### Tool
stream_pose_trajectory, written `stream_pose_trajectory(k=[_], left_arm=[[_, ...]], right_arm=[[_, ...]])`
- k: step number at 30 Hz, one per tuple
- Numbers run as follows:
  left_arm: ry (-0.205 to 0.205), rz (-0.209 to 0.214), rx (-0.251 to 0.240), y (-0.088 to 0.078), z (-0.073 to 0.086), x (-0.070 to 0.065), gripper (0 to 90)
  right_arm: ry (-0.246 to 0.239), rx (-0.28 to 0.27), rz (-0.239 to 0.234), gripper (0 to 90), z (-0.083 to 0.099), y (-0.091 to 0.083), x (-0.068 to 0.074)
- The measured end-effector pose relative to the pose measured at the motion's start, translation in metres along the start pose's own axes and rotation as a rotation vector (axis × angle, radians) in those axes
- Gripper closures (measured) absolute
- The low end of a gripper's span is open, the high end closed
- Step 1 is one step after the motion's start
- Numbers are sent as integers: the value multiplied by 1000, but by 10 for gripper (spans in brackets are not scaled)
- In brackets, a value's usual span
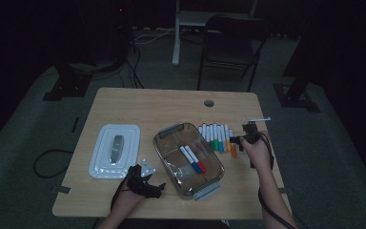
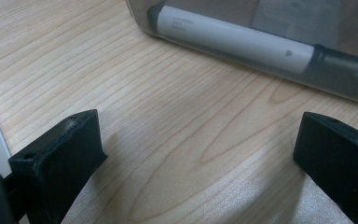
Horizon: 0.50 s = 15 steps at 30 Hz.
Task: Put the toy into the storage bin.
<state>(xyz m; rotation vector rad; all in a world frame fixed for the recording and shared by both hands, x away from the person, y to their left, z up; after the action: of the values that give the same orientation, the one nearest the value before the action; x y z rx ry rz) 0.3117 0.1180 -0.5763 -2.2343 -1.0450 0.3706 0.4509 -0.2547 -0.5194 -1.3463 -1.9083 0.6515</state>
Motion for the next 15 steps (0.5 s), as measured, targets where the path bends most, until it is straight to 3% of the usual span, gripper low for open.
stream_pose_trajectory(k=[5, 8, 15], left_arm=[[0, 0, 0, 0, 0, 0, 19], [1, 0, 0, 0, 0, 0, 19], [1, 0, 0, 0, 0, 0, 19]], right_arm=[[22, 3, 9, 586, 0, 13, -5], [32, 6, 43, 605, 0, 20, -12], [41, 63, 83, 655, 2, 33, -19]])
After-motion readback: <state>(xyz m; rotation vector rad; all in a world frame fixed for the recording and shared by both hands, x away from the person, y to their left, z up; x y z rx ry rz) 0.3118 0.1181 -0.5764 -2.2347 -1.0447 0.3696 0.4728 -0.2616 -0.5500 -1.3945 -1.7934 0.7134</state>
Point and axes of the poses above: each handheld gripper's, and its own axes: y roughly forward along the jaws, z roughly out of its underside, x roughly to its left, the point moved 4 cm from there along y, roughly forward along the jaws, and after that the axes turned 6 degrees about -x, right-handed, at the moved point
